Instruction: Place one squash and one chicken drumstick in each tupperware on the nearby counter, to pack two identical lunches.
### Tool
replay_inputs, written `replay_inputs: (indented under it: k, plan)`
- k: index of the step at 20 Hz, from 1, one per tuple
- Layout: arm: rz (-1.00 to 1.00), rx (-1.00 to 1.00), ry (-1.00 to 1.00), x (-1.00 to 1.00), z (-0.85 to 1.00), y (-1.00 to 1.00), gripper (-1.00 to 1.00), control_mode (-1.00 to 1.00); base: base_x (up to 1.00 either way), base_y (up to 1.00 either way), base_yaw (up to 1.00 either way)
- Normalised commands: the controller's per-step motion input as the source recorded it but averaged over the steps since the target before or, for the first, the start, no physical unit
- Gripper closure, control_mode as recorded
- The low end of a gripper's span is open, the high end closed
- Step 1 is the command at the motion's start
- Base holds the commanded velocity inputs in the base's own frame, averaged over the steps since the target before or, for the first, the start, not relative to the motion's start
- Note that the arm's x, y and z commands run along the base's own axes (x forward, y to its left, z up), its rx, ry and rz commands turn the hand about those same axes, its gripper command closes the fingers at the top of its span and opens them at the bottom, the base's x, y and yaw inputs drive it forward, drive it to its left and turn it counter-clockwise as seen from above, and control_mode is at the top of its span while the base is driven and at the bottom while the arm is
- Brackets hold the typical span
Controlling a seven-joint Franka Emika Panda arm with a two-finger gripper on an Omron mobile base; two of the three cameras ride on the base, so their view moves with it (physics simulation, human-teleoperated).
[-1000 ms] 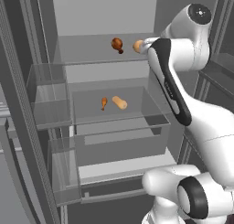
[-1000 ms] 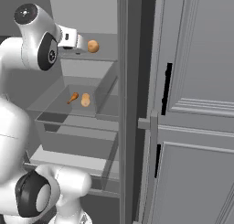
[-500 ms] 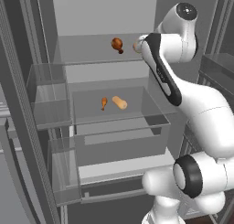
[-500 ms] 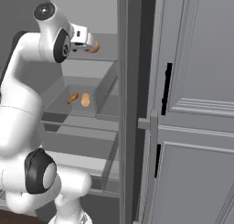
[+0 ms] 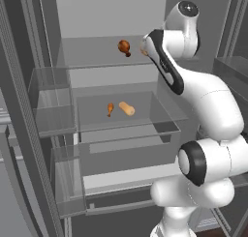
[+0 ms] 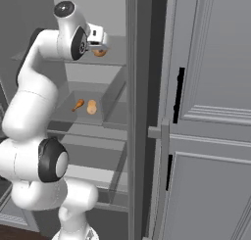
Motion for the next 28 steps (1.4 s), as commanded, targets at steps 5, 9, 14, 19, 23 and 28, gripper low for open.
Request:
replay_inputs:
  k: [5, 9, 14, 19, 23, 28]
  plan:
    - [0.00, 0.00, 0.00, 0.58, -0.13, 0.00, -1.00, -1.00, 0.00, 0.00, 0.00]
    - [0.01, 0.01, -0.02, 0.60, -0.18, 0.00, -1.00, -1.00, 0.00, 0.00, 0.00]
    - [0.01, 0.01, -0.01, 0.66, -0.07, 0.00, -1.00, -1.00, 0.00, 0.00, 0.00]
    - [0.00, 0.00, 0.00, 0.57, -0.03, 0.00, -1.00, -1.00, 0.00, 0.00, 0.00]
    - [0.00, 0.00, 0.00, 0.00, -0.04, 0.00, -1.00, -1.00, 0.00, 0.00, 0.00]
    - [0.00, 0.00, -0.08, -0.08, -0.16, 0.05, -1.00, -1.00, 0.00, 0.00, 0.00]
